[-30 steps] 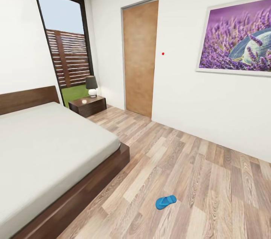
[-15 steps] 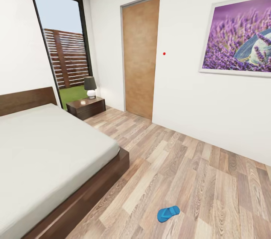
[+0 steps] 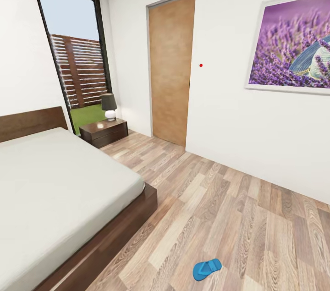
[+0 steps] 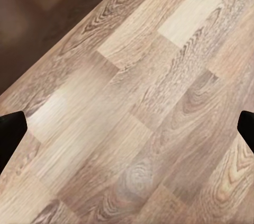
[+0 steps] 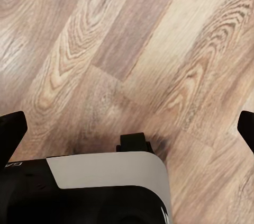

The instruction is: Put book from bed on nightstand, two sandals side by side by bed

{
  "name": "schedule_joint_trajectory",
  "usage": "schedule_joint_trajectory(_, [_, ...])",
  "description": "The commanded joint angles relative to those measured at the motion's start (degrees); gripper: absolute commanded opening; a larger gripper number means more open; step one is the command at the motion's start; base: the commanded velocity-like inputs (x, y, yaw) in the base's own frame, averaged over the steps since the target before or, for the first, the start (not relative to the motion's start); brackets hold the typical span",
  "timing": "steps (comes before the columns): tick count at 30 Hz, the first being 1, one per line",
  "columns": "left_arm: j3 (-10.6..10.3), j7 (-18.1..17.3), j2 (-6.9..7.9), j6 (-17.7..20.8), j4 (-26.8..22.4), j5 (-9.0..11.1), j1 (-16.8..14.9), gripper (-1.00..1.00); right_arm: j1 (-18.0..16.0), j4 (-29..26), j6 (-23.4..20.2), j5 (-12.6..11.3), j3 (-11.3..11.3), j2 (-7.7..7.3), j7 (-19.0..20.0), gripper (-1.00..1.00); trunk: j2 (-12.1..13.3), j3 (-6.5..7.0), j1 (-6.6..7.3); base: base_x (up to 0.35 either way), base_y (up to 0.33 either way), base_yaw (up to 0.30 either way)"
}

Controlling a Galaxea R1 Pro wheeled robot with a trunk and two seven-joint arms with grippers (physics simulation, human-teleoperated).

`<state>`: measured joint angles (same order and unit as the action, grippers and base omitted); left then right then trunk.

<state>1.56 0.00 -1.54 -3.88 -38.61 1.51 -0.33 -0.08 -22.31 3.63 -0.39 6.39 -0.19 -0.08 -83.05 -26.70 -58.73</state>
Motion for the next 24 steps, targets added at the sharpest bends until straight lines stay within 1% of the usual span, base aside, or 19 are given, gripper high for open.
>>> schedule_joint_trajectory(1, [0.1,0.0,-0.04,-0.2,0.0,0.2,0.0,1.00,0.0,0.0,0.1,0.0,0.1,0.02,0.0,1.00,0.0,-0.05,0.00,0.013,0.000,0.000])
schedule_joint_trajectory(7, [0.1,0.0,-0.04,-0.2,0.0,0.2,0.0,1.00,0.0,0.0,0.1,0.0,0.1,-0.01,0.0,1.00,0.0,-0.05,0.00,0.008,0.000,0.000])
schedule_joint_trajectory(10, [0.1,0.0,-0.04,-0.2,0.0,0.2,0.0,1.00,0.0,0.0,0.1,0.0,0.1,-0.04,0.0,1.00,0.0,-0.05,0.00,0.115,0.000,0.000])
schedule_joint_trajectory(24, [0.1,0.0,-0.04,-0.2,0.0,0.2,0.0,1.00,0.0,0.0,0.1,0.0,0.1,-0.04,0.0,1.00,0.0,-0.05,0.00,0.272,0.000,0.000])
